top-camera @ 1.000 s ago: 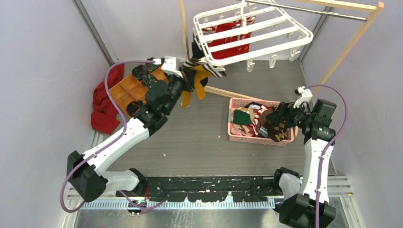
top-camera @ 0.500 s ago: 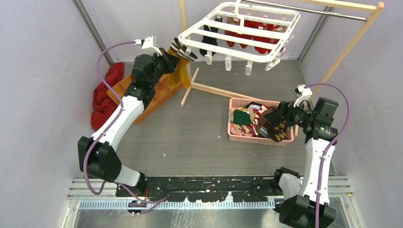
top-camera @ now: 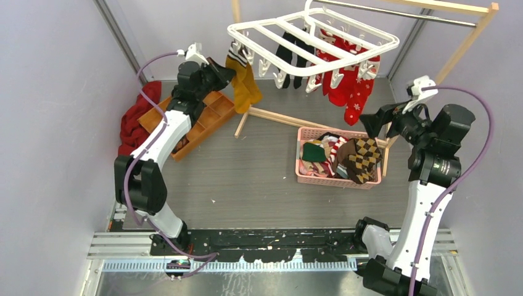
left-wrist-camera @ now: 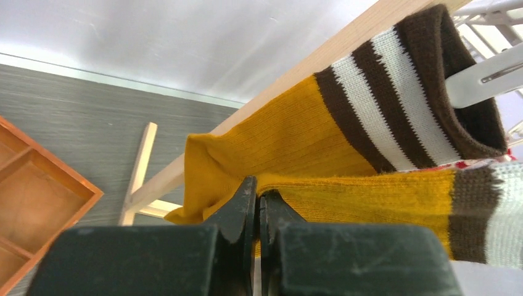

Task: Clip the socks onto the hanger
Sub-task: Rotate the hanger at the clothesline.

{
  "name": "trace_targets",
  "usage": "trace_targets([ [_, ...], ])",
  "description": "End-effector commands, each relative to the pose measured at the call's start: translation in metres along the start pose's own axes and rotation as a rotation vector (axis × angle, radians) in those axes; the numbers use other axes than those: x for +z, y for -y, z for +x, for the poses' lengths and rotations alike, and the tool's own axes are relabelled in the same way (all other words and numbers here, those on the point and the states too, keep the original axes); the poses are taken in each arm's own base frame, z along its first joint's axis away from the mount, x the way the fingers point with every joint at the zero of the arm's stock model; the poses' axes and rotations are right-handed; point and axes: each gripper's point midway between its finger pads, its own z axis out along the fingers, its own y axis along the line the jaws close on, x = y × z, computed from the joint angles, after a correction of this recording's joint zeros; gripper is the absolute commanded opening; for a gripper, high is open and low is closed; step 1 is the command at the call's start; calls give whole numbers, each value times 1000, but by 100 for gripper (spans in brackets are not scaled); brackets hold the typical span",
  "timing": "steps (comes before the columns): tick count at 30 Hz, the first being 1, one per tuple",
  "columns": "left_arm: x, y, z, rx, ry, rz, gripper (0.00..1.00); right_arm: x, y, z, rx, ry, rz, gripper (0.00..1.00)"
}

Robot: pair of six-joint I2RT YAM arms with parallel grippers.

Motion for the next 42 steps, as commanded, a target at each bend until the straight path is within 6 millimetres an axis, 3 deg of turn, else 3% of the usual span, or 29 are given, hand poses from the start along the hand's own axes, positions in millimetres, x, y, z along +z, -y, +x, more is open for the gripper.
trace_targets([
  [1, 0, 31, -25, -49, 32, 114, 0, 3, 29, -63, -58, 148, 117, 91],
  [8, 9, 35, -21, -89, -2, 149, 0, 20, -5, -110, 37, 291, -162, 90],
  [12, 12, 37, -19, -104, -14, 163, 0, 31, -9, -115, 66, 297, -165, 89],
  [25, 19, 37, -13, -146, -36, 181, 0, 64, 33, -124, 37, 317, -38, 83],
  [29, 21, 39, -13, -155, -42, 187, 0, 76, 39, -127, 8, 328, -54, 82],
  [34, 22, 40, -15, -158, -43, 189, 0, 83, 33, -142, -42, 375, -103, 81],
  [38, 23, 41, -15, -160, -47, 192, 0, 87, 27, -149, -58, 395, -133, 68],
  [42, 22, 41, -14, -161, -51, 194, 1, 85, 17, -151, -66, 409, -169, 38],
])
